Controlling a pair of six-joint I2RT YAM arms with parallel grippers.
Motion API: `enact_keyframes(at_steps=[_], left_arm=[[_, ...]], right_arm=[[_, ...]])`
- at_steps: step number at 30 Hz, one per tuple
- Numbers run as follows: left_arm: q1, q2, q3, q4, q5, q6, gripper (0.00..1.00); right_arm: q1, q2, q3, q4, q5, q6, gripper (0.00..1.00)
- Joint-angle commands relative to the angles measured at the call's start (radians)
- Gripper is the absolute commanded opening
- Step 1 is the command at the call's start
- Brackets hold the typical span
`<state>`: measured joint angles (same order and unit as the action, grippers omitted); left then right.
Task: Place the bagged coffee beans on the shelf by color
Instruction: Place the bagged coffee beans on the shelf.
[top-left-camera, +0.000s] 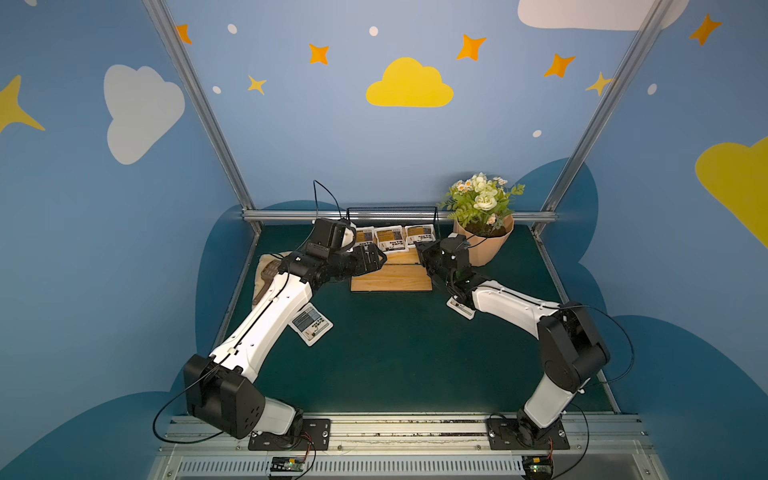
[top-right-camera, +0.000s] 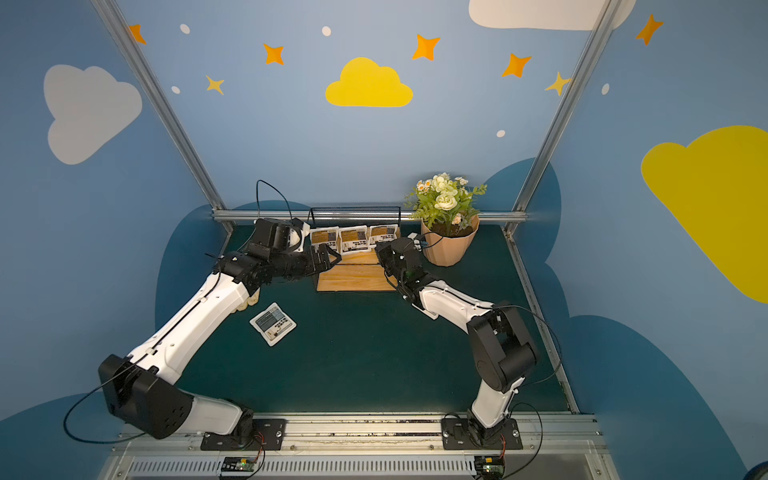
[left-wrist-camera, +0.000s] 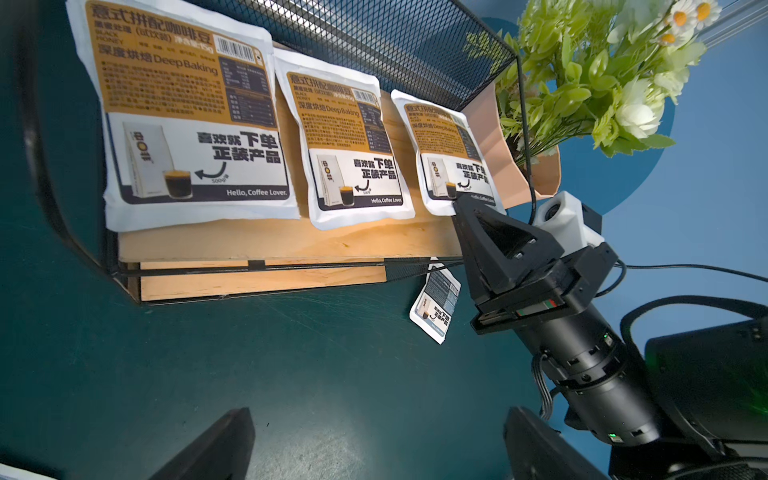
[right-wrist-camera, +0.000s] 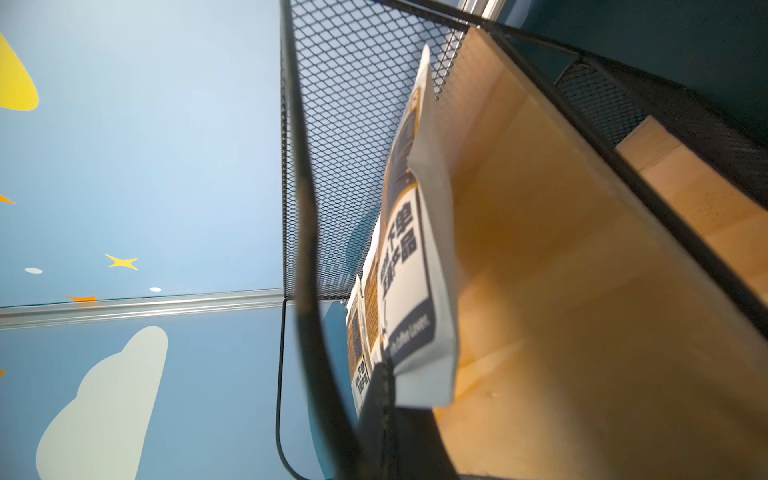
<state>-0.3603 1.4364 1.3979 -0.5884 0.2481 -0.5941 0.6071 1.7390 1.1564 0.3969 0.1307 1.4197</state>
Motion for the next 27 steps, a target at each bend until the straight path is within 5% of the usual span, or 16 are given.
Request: enact_keyframes(at_steps=[1, 5, 11, 22, 27], left_arm=[[0.003, 0.005, -0.007, 0.011, 0.015, 0.006, 1.00], [0.003, -0.001, -0.016, 0.021, 0.020, 0.005, 1.00], [0.003, -0.008, -0.023, 0.025, 0.025, 0.001, 1.00], [0.003, -0.021, -0.030, 0.029, 0.024, -0.006, 1.00], [0.003, -0.035, -0.034, 0.021, 0.012, -0.007, 1.00]], right_arm=[[-0.008, 0.020, -0.011, -0.004, 0.012, 0.013, 0.00], [-0.009, 0.018, -0.016, -0.014, 0.015, 0.017, 0.02], [-0.007, 0.004, -0.025, -0.039, 0.022, 0.020, 0.44], [-0.005, -0.025, -0.038, -0.069, 0.015, 0.028, 0.87], [0.001, -0.043, -0.039, -0.088, -0.041, 0.034, 0.92]])
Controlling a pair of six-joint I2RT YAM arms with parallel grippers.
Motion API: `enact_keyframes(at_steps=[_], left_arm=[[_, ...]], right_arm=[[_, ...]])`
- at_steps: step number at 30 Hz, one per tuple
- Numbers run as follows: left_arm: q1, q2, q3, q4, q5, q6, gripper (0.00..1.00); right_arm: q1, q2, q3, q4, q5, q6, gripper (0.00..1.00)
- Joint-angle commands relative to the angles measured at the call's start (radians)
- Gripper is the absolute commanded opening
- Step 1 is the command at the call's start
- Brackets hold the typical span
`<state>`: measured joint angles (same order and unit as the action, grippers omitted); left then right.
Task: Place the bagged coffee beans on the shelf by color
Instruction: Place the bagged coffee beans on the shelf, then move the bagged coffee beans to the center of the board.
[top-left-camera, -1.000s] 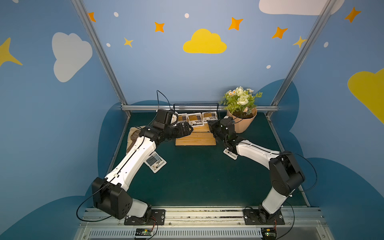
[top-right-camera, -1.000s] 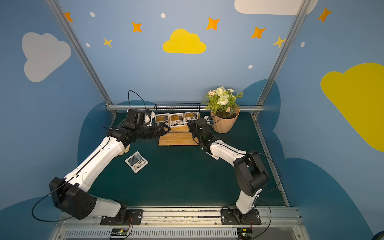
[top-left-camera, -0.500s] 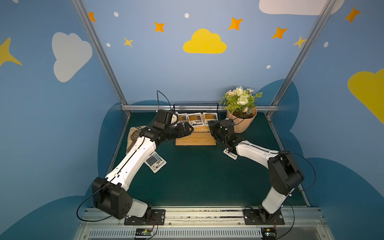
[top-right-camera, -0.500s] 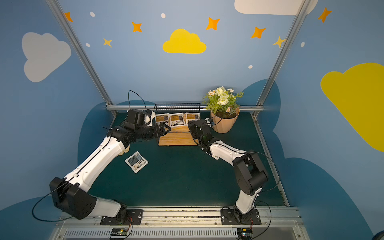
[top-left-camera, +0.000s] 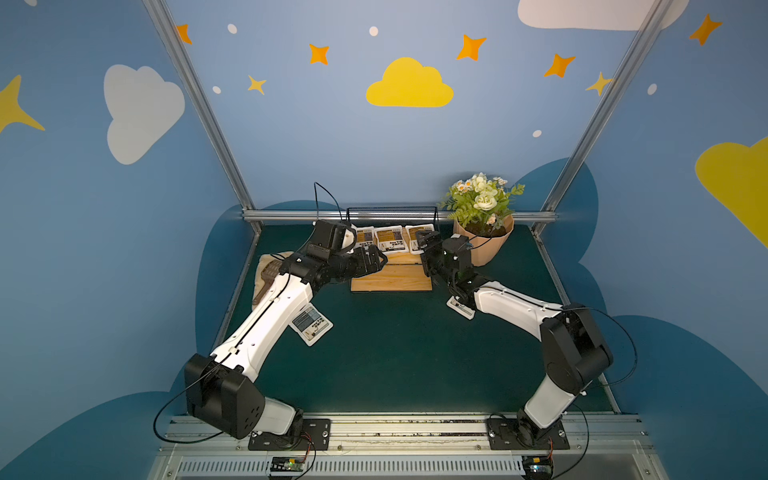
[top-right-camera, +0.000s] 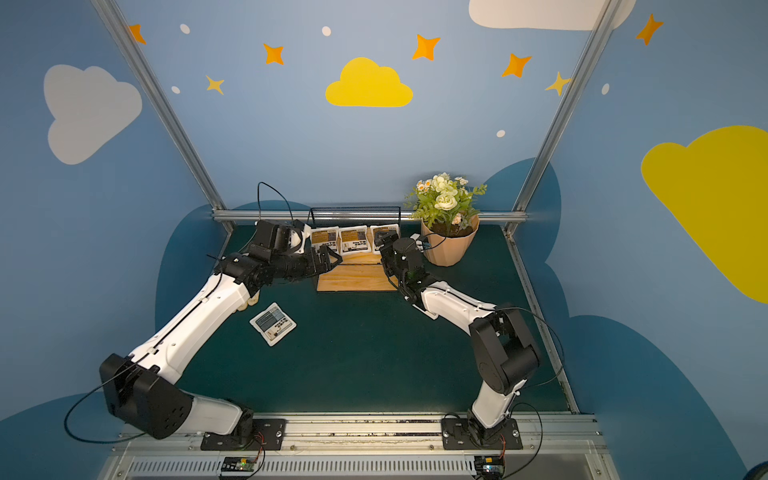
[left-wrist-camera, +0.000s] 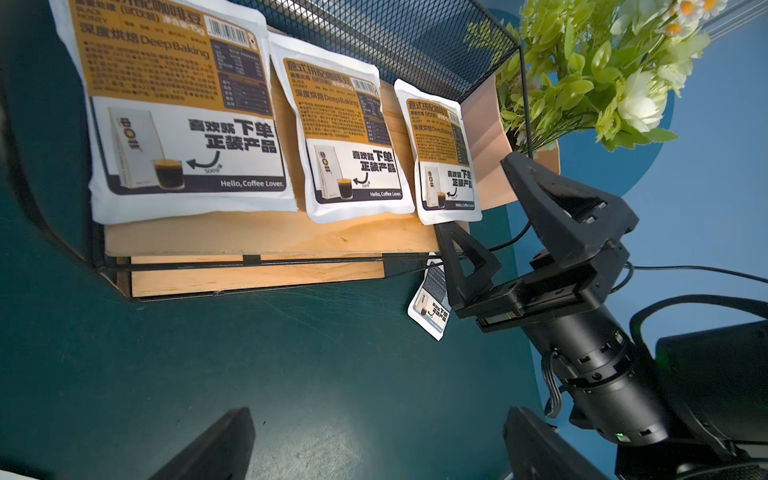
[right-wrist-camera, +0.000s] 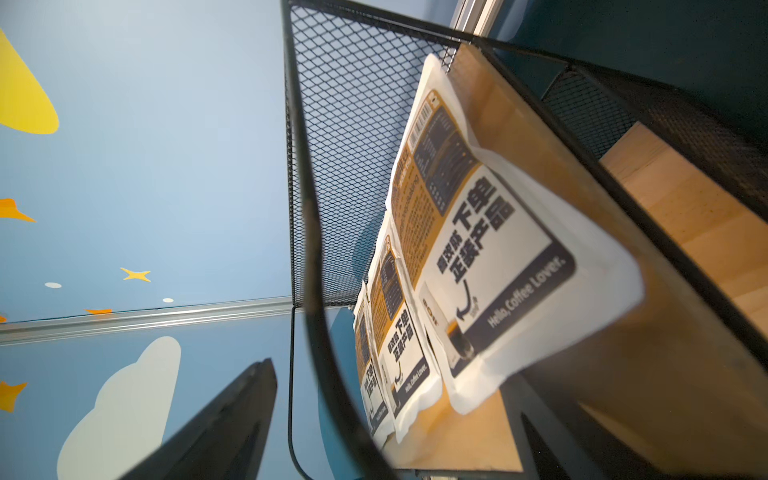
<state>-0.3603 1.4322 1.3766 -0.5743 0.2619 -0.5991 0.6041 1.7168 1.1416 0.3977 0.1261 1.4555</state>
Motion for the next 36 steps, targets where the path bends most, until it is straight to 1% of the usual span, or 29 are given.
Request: enact_keyframes(at_steps=[1, 6, 7, 13, 20, 26, 29, 31, 34, 36], left_arm=[[0.003, -0.036, -0.015, 0.003, -0.004, -0.002, 1.00], [0.006, -0.081, -0.043, -0.007, -0.021, -0.009, 1.00], [0.006, -0.092, -0.052, -0.010, -0.045, -0.013, 1.00], [0.007, -0.194, -0.131, -0.035, -0.123, -0.038, 1.00], [0.029, -0.354, -0.303, -0.087, -0.250, -0.079, 1.00], [0.120, -0.460, -0.491, -0.093, -0.260, -0.152, 1.00], [0.186, -0.457, -0.550, -0.076, -0.234, -0.161, 1.00], [0.240, -0.430, -0.573, -0.052, -0.196, -0.161, 1.00], [0.299, -0.361, -0.575, -0.012, -0.172, -0.141, 1.00], [0.326, -0.298, -0.559, 0.005, -0.179, -0.117, 1.00]], right_arm=[[0.009, -0.027, -0.026, -0.093, -0.052, -0.008, 0.93], [0.023, -0.069, -0.037, -0.161, -0.149, -0.046, 0.95], [0.029, -0.081, -0.045, -0.174, -0.166, -0.054, 0.95], [0.092, -0.172, -0.112, -0.227, -0.195, -0.096, 0.95], [0.195, -0.280, -0.183, -0.302, -0.192, -0.168, 0.95], [0.292, -0.315, -0.202, -0.383, -0.173, -0.290, 0.95], [0.315, -0.301, -0.234, -0.350, -0.190, -0.310, 0.95], [0.324, -0.275, -0.259, -0.306, -0.218, -0.310, 0.95], [0.335, -0.229, -0.279, -0.257, -0.252, -0.320, 0.95], [0.343, -0.197, -0.291, -0.221, -0.275, -0.323, 0.95]])
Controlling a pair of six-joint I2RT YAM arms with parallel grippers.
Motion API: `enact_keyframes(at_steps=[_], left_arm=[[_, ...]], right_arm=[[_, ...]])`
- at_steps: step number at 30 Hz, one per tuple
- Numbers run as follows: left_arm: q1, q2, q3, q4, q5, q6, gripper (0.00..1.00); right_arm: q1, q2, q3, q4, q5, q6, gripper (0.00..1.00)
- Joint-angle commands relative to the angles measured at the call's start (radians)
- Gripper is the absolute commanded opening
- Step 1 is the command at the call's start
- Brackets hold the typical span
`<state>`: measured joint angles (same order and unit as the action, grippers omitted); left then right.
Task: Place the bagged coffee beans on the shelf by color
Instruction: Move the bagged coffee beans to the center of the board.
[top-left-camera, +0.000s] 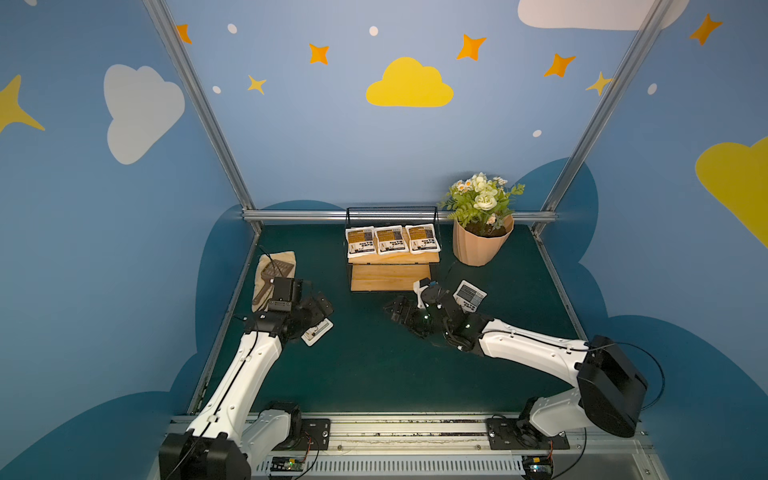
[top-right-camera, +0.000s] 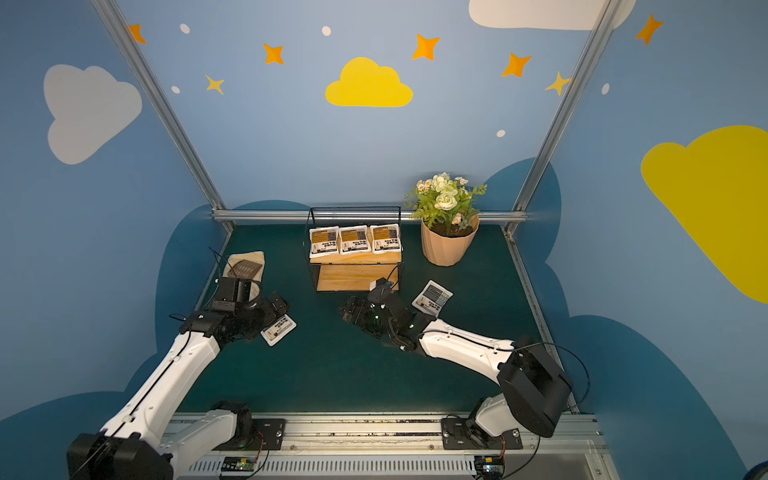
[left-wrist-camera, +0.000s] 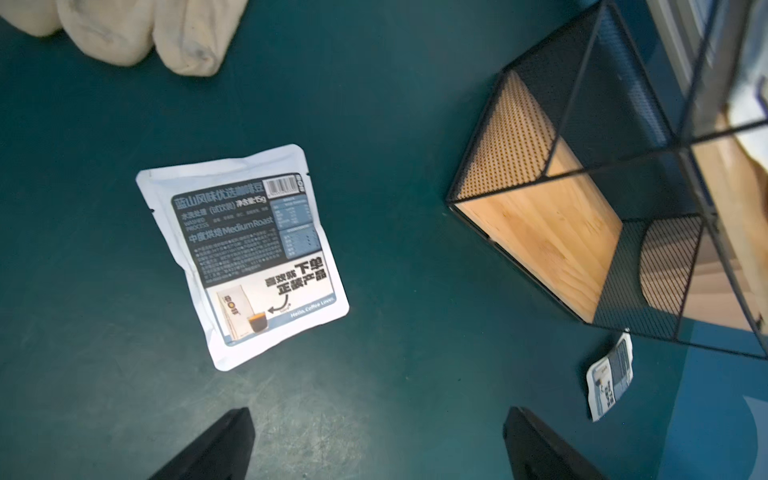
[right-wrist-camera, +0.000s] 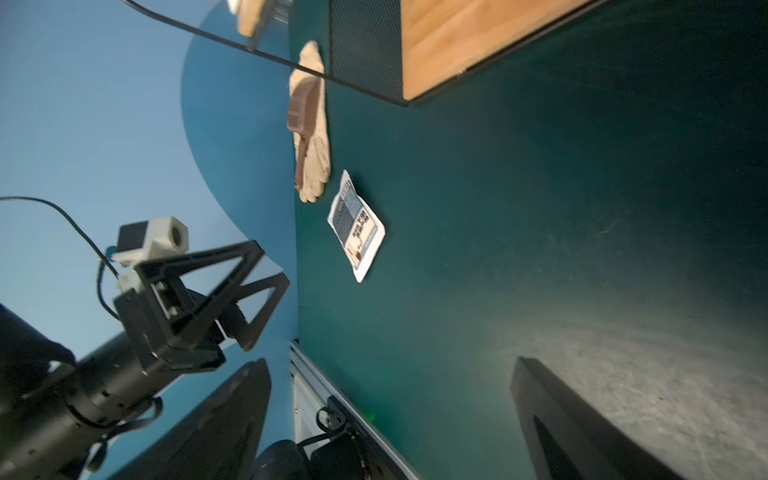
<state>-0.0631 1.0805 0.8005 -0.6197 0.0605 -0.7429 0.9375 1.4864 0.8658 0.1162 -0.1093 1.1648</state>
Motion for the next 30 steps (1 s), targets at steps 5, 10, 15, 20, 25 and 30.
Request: enact_keyframes(at_steps=[5, 10, 15, 20, 25, 30], left_arm=[[0.095, 0.224, 0.073, 0.069, 0.009, 0.071, 1.00], [0.150, 0.376, 0.145, 0.069, -0.023, 0.109, 1.00], [0.196, 0.525, 0.247, 0.059, -0.008, 0.152, 1.00], [0.207, 0.641, 0.312, 0.070, -0.016, 0.200, 1.00], [0.207, 0.704, 0.339, 0.069, -0.003, 0.227, 1.00], [0.193, 0.685, 0.273, 0.121, 0.051, 0.215, 1.00]], right_arm=[[0.024, 0.100, -0.062, 0.156, -0.083, 0.000, 0.95], [0.034, 0.119, -0.099, 0.224, -0.092, 0.028, 0.95], [0.040, 0.127, -0.122, 0.253, -0.104, 0.039, 0.94], [0.040, 0.109, -0.153, 0.267, -0.104, 0.045, 0.94], [0.032, 0.064, -0.188, 0.264, -0.087, 0.045, 0.94], [0.016, 0.044, -0.214, 0.263, -0.085, 0.044, 0.94]])
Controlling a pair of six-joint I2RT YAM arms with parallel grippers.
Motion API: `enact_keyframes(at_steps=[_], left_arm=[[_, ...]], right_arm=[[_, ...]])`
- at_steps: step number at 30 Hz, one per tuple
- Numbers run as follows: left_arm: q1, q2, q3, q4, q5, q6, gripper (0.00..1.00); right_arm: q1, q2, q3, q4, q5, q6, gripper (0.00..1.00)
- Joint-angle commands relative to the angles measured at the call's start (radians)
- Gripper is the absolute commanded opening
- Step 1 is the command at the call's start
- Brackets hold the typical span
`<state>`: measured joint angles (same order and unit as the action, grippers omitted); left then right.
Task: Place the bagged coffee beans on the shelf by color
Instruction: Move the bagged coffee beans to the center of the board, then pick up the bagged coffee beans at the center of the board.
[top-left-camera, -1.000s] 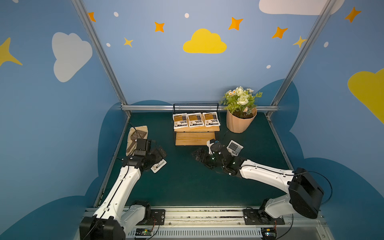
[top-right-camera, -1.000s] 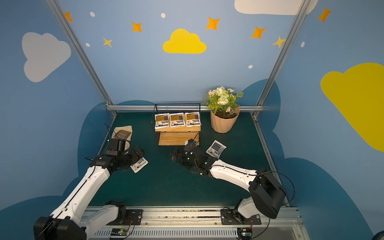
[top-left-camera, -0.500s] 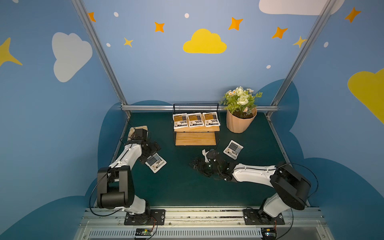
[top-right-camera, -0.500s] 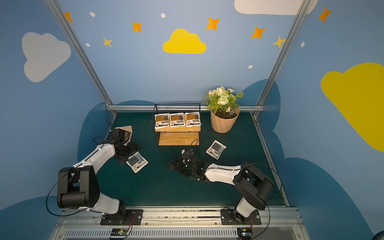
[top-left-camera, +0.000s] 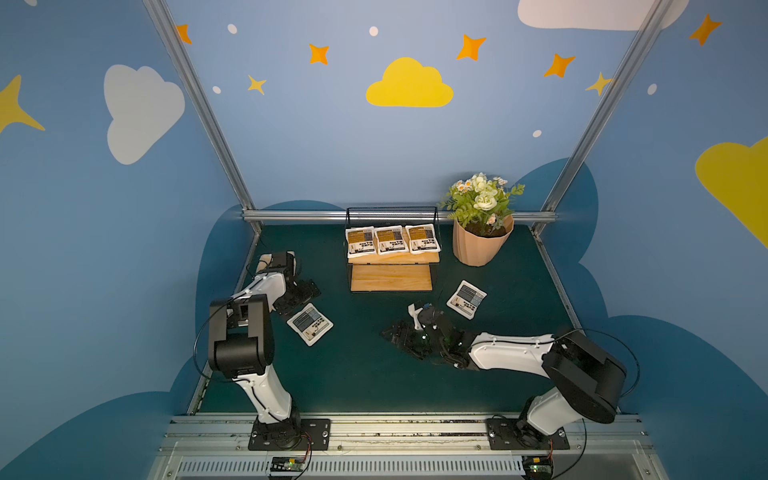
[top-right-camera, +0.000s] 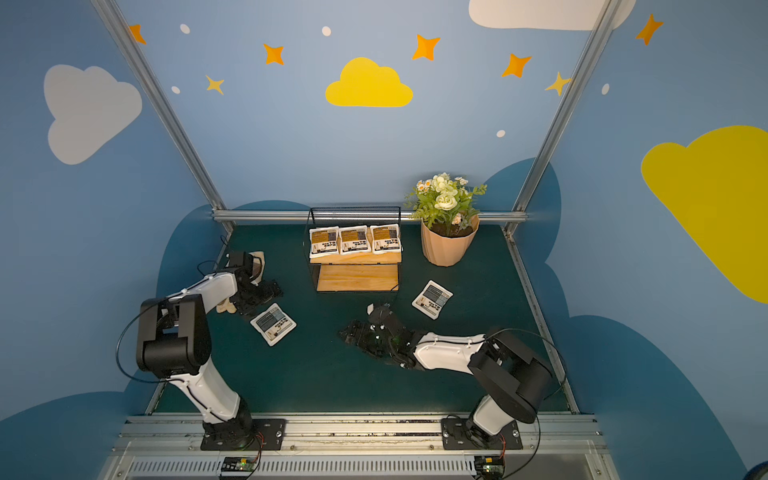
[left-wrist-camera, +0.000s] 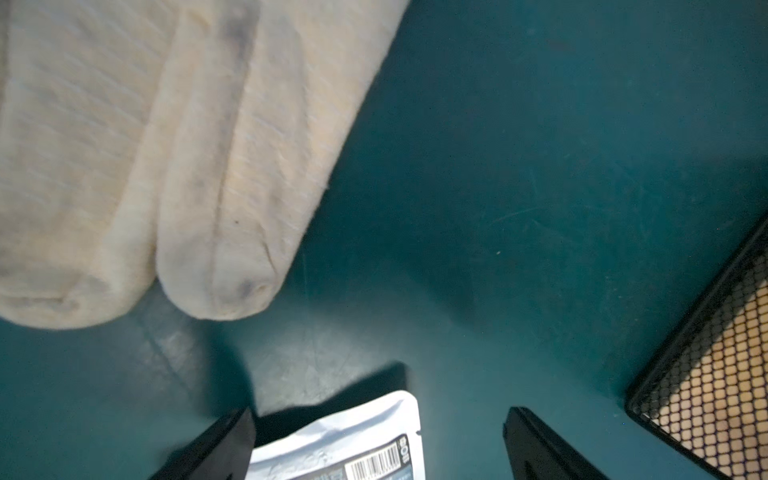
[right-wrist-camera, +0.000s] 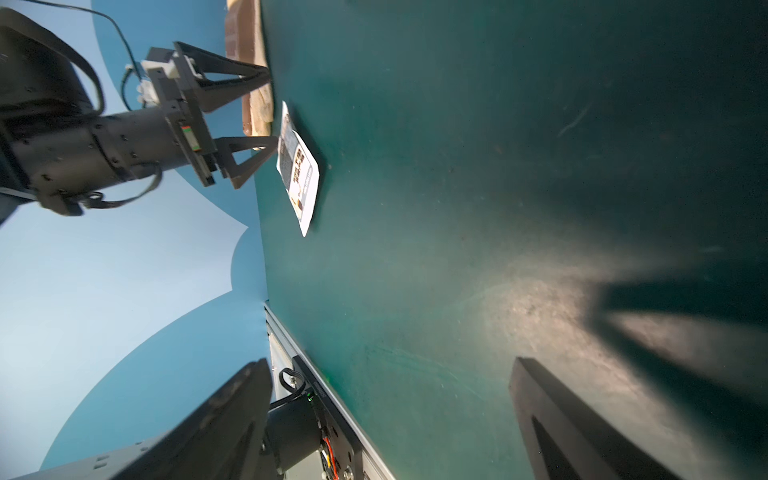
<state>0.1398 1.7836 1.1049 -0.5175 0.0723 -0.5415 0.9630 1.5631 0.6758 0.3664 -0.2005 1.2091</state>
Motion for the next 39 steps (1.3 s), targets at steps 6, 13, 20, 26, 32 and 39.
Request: enact_keyframes(at_steps=[6, 13, 20, 26, 32, 39], left_arm=[[-0.082, -0.092, -0.150, 0.067, 0.067, -0.048, 0.99], [-0.183, -0.284, -0.339, 0.112, 0.063, -0.200, 0.99], [-0.206, -0.556, -0.444, 0.006, 0.003, -0.239, 0.99], [-0.208, -0.690, -0.498, 0.022, 0.066, -0.224, 1.00], [-0.208, -0.665, -0.530, 0.121, 0.150, -0.228, 1.00], [-0.209, -0.604, -0.548, 0.212, 0.175, -0.227, 1.00]], right_arm=[[-0.025, -0.019, -0.014, 0.023, -0.015, -0.003, 0.94], [-0.044, 0.006, -0.009, 0.038, -0.045, -0.004, 0.94], [-0.049, 0.042, 0.028, 0.058, -0.085, 0.002, 0.94], [-0.049, 0.131, 0.066, 0.111, -0.151, 0.020, 0.93], [-0.034, 0.262, 0.109, 0.220, -0.213, 0.084, 0.89], [0.003, 0.326, 0.142, 0.244, -0.199, 0.118, 0.85]])
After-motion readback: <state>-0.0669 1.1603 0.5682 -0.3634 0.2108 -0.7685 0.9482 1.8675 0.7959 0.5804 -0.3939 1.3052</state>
